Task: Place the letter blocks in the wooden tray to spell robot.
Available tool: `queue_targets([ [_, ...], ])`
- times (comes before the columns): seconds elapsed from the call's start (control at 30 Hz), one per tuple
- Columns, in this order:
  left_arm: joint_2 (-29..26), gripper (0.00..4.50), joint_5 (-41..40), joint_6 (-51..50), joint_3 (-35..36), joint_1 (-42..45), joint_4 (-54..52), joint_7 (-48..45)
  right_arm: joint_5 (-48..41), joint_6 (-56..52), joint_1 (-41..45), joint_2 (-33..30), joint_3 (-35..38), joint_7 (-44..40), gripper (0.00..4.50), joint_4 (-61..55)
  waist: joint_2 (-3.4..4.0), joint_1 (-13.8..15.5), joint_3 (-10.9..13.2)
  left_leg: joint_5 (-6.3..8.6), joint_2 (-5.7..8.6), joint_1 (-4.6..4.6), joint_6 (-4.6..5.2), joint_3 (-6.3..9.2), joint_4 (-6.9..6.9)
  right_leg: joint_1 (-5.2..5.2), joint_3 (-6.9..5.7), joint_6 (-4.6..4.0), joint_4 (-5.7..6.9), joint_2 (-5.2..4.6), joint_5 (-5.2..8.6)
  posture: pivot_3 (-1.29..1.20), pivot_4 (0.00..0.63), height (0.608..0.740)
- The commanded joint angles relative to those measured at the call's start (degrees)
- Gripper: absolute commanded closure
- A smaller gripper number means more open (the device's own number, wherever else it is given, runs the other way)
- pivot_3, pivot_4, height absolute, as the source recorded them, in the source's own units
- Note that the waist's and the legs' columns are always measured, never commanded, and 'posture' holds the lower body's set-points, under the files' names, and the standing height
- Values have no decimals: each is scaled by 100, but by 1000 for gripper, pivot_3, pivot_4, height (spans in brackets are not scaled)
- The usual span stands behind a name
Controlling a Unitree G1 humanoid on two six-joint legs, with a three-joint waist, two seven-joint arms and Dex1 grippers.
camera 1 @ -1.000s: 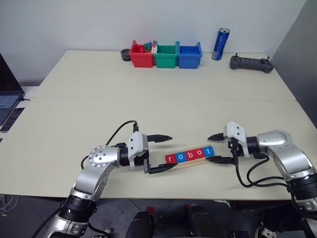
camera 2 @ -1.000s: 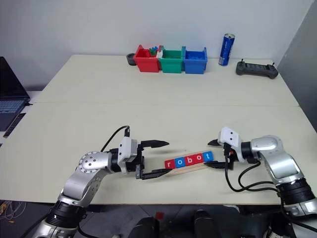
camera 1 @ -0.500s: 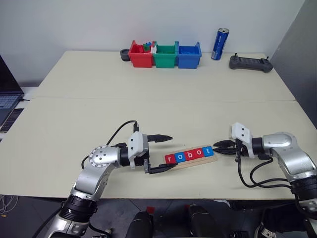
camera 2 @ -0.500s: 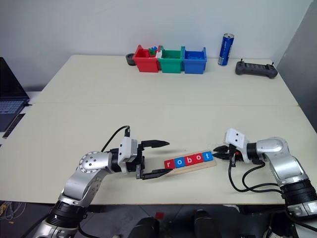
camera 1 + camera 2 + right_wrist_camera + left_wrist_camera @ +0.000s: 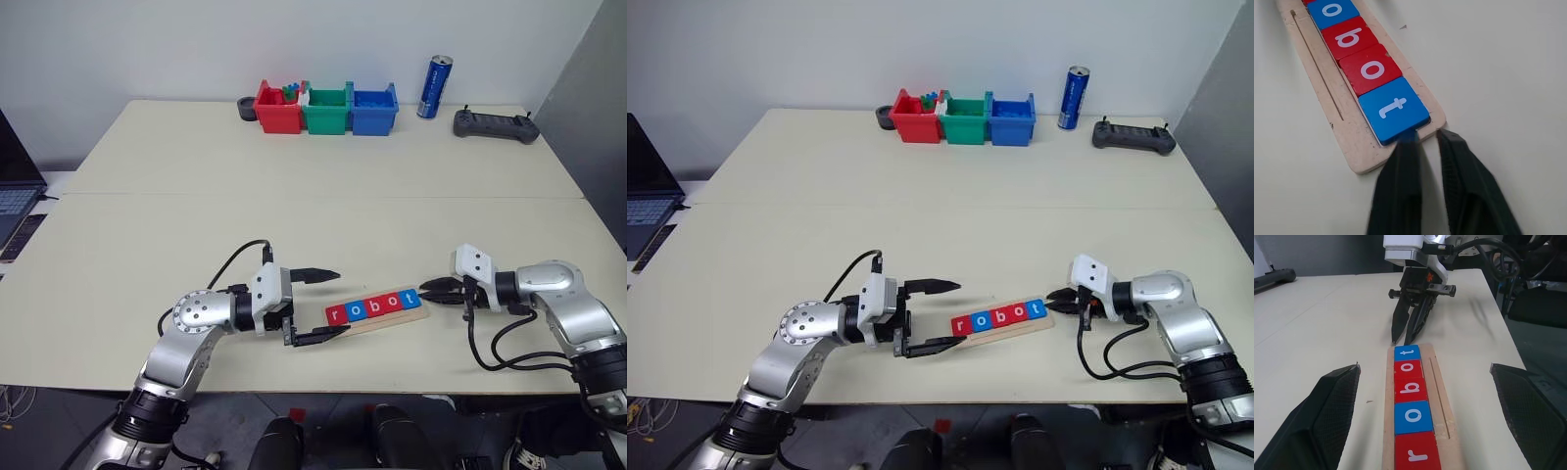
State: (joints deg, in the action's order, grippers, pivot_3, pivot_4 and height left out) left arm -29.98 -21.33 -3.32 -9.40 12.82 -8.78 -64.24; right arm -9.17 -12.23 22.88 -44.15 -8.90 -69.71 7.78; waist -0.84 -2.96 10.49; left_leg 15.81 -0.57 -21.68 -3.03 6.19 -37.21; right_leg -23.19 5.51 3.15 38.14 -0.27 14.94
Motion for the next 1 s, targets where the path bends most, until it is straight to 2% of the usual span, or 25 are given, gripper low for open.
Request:
queue_targets([
  [0.03,-18,0,-70,6,93,0,-215,47,-125,-66,87,-118,152,-102,4453,-159,0,0,0,0,0,0,0,0,0,0,0,0,0,0,0,0,150,740],
  [0.77,-28,0,-68,-19,71,42,-208,16,-132,-275,-71,130,-10,34,4453,-536,0,-1,0,0,0,0,0,0,0,0,0,0,0,0,0,0,150,740],
  [0.97,-135,0,-39,-99,88,-1,-179,-11,-256,-356,-54,-171,198,-177,4453,-678,0,3,0,0,0,0,0,0,0,0,0,0,0,0,0,0,150,740],
  [1.0,-167,0,-5,-134,90,-2,-165,21,-322,-402,-55,-249,244,-232,4293,-752,0,4,0,0,0,0,0,0,0,0,0,0,0,0,0,0,150,740],
])
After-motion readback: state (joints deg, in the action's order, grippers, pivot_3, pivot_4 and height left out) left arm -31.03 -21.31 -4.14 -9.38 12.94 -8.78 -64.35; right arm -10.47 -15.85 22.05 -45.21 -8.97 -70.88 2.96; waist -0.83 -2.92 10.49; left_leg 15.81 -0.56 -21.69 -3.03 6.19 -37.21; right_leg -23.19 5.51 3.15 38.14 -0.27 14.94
